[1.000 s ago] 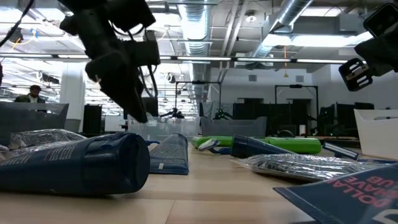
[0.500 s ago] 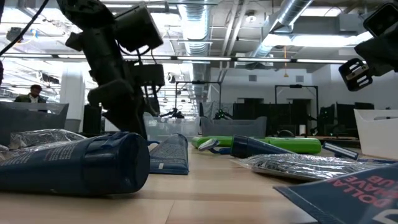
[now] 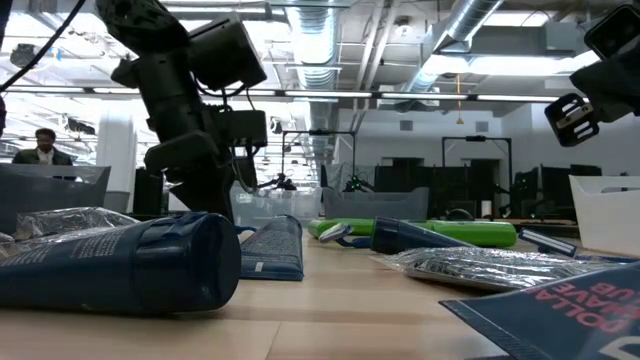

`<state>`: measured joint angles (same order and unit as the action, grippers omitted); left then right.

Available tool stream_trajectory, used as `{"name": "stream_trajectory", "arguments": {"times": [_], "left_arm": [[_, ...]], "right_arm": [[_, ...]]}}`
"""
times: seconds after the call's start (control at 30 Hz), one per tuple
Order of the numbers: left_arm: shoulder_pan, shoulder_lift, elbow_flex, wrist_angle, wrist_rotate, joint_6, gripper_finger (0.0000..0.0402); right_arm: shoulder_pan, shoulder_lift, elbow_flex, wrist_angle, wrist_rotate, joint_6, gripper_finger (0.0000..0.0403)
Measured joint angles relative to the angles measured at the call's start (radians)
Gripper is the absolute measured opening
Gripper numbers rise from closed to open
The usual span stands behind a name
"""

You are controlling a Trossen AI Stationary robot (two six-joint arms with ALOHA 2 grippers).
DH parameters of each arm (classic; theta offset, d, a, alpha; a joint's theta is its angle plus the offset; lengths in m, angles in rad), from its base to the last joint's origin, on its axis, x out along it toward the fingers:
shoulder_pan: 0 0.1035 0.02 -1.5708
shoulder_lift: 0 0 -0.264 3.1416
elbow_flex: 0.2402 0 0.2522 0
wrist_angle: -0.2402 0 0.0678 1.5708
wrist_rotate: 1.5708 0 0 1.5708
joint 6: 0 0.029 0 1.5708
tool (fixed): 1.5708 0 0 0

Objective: Pick & Place Travel size toiletries
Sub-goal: Put the blue razor into the white transparent bin

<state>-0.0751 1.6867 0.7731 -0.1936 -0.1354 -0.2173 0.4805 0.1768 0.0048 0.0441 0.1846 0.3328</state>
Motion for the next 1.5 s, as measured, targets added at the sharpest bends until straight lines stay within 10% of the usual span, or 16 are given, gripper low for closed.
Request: {"name": "stream_trajectory", "arguments": {"times": [0.73, 1.1, 1.5], "left_arm": [[0.060, -0.203, -0.004, 0.023, -0.012, -0.020, 0.0032], [0.292, -0.439, -0.003, 0.045, -0.103, -0.001, 0.0030], [0.573, -0.406, 0.037, 0.073, -0.059, 0.086, 0.0042]], "right_arm": [[0.000, 0.000, 0.000, 0.000, 0.000, 0.000, 0.0000], [-0.005, 0.000, 0.000, 0.000, 0.003, -0.001, 0.0000], [-0.059, 0.000, 0.000, 0.000, 0.004, -0.001, 0.0000]]}}
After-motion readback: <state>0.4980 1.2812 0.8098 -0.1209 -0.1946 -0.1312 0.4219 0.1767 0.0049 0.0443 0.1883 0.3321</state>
